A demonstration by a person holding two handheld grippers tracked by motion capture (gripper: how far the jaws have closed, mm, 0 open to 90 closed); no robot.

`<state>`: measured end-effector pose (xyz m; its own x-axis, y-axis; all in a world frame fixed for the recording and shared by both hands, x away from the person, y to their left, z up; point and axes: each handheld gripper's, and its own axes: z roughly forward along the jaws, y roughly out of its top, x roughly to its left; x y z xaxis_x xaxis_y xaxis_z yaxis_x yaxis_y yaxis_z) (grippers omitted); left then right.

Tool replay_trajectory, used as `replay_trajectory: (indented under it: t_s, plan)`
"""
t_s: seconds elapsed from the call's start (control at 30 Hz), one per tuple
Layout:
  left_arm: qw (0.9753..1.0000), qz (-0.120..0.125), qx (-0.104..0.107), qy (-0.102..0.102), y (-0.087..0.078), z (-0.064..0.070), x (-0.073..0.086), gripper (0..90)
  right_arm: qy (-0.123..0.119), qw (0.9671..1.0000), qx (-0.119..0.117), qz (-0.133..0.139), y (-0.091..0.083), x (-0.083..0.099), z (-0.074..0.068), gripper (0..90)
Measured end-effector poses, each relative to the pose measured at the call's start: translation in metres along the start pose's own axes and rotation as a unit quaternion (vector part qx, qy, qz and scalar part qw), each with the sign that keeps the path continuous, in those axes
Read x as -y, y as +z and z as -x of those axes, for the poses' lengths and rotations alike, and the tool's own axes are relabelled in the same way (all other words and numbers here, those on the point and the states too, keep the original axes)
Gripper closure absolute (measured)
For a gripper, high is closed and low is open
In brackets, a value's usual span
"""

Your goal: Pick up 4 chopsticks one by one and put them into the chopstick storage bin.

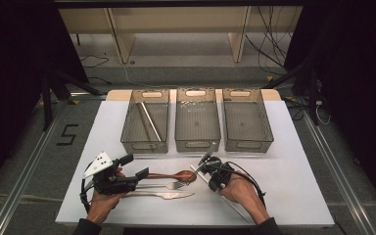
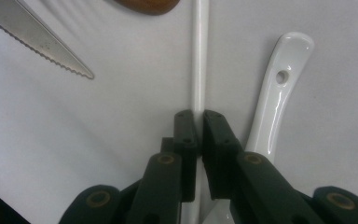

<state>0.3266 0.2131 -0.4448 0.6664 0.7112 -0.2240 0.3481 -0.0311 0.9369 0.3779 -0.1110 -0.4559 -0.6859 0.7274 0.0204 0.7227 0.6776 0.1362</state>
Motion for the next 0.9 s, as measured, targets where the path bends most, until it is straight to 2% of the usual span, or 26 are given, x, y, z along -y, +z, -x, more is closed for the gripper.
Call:
replay_trajectory:
  t_s: [0.17, 0.23, 0.57, 0.8, 0.9]
  plan:
    - [1.0, 0.001, -0.001, -0.002, 0.0, 0.0, 0.0, 16.3, 0.004, 0.9999, -0.011, 0.004, -0.001, 0.001, 0.002, 85.0]
    - [1.0, 0.001, -0.001, -0.003, 0.0, -0.001, 0.0, 16.3, 0.003, 0.9995, -0.03, 0.012, -0.002, 0.003, 0.003, 85.1]
    - [1.0, 0.002, -0.001, -0.002, 0.0, -0.001, 0.0, 16.3, 0.001, 0.9974, -0.047, 0.055, -0.024, 0.0, 0.006, 85.1]
    - [1.0, 0.002, -0.002, -0.003, 0.0, -0.001, 0.0, 16.3, 0.005, 0.9914, -0.064, 0.114, -0.052, -0.012, 0.013, 85.0]
    - [1.0, 0.002, -0.002, -0.003, 0.0, -0.001, 0.0, 16.3, 0.006, 0.9877, -0.071, 0.139, -0.059, -0.02, 0.016, 85.0]
